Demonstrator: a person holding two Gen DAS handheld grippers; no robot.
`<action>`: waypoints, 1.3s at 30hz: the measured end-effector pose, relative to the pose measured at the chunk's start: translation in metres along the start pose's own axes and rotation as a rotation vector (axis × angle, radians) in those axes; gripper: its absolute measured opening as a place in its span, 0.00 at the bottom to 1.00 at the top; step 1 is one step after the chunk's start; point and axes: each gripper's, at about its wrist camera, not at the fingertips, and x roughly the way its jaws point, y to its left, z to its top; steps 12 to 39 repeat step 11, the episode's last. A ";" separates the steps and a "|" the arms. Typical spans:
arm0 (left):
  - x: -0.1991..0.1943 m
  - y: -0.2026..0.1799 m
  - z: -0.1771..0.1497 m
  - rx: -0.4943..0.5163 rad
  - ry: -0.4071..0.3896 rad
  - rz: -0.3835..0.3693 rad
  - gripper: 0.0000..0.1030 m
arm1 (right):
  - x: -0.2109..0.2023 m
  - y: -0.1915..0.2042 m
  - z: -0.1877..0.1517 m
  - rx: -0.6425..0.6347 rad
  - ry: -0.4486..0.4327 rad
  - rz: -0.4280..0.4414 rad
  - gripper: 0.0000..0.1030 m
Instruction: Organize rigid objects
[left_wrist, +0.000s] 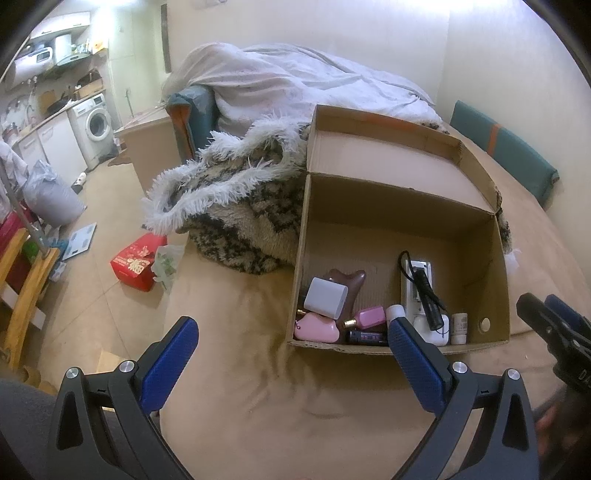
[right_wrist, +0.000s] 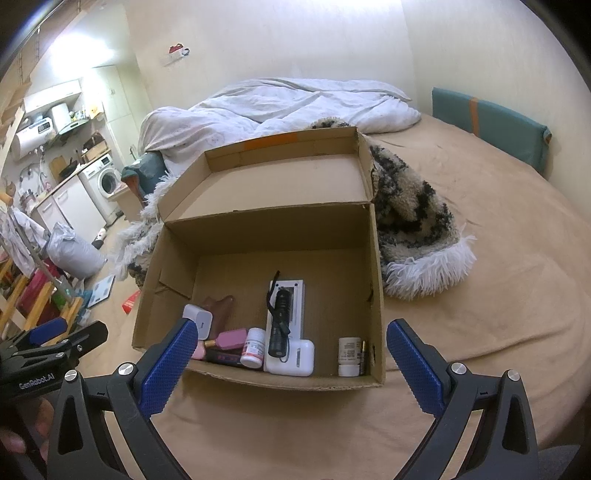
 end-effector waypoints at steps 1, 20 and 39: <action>0.000 0.000 0.000 -0.001 0.000 0.000 0.99 | 0.000 0.000 0.000 0.001 -0.001 0.000 1.00; 0.002 -0.003 -0.002 0.014 0.006 -0.002 0.99 | -0.002 0.002 0.001 -0.003 -0.001 0.004 1.00; 0.002 -0.003 -0.002 0.014 0.006 -0.002 0.99 | -0.002 0.002 0.001 -0.003 -0.001 0.004 1.00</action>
